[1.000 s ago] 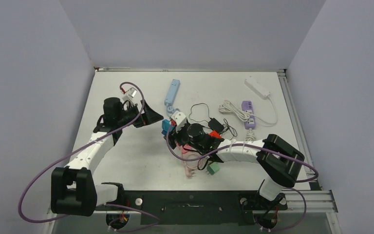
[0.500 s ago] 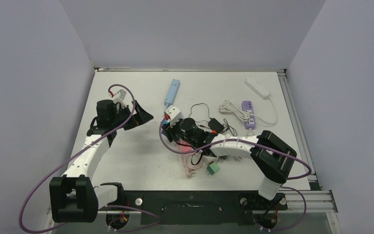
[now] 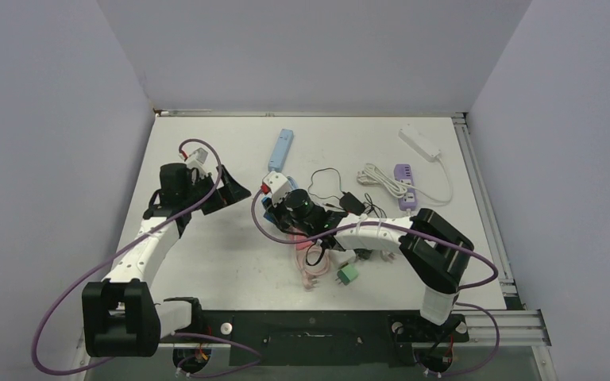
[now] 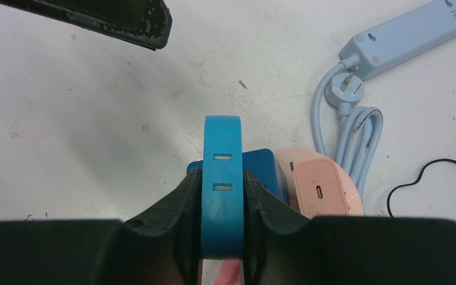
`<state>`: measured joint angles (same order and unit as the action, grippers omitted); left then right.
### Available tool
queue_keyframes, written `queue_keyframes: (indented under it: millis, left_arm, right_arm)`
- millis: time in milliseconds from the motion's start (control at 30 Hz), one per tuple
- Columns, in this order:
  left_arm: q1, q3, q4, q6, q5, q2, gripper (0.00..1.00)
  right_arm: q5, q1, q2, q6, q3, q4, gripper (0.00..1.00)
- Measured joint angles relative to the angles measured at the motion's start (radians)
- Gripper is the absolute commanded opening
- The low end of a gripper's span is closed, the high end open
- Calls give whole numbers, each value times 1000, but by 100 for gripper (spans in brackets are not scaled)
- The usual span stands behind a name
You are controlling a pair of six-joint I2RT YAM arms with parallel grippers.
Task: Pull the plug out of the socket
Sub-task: Remove the plug from the socket.
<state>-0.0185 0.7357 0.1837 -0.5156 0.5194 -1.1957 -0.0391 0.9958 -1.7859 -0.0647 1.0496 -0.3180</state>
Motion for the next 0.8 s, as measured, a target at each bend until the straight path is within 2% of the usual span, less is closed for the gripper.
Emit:
queue_keyframes:
  millis: [133,300,600,800]
  left_arm:
    - [-2,0,-1,0,7,-11,96]
    - [-27,0,-14,-8,37,-40,96]
    - [-220,0,-76,-28,113,-182,96]
    - [-259,-15,-222,-130,188,-284,96]
  right_arm:
    - [-21,0,5,-27,-11,-17,5]
    - [-32,-24,109,-113,-145,-104,5]
    - [0,-151,259,-229,-344,-280,5]
    - [25,-165,299,-244,-448,-397,5]
